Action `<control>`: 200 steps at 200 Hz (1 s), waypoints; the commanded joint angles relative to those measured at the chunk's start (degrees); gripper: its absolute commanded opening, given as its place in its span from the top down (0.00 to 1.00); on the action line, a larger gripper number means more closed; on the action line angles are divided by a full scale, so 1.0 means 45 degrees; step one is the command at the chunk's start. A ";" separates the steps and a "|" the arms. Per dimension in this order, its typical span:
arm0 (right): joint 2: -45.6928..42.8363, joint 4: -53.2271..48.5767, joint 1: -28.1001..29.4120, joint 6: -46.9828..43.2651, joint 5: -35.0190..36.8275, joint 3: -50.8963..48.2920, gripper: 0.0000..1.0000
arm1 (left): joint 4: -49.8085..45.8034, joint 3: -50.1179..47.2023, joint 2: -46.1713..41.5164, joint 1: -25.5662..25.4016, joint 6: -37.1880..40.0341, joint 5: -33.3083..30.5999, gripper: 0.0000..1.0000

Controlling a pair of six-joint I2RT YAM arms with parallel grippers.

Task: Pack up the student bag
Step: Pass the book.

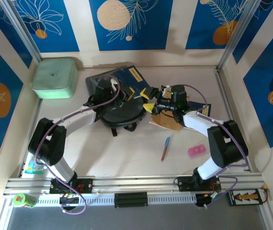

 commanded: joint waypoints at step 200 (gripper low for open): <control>0.1004 0.0774 0.0011 0.0302 0.2168 0.1434 0.96 | -0.0822 -0.1270 -0.2317 0.0324 0.2653 -0.1180 0.45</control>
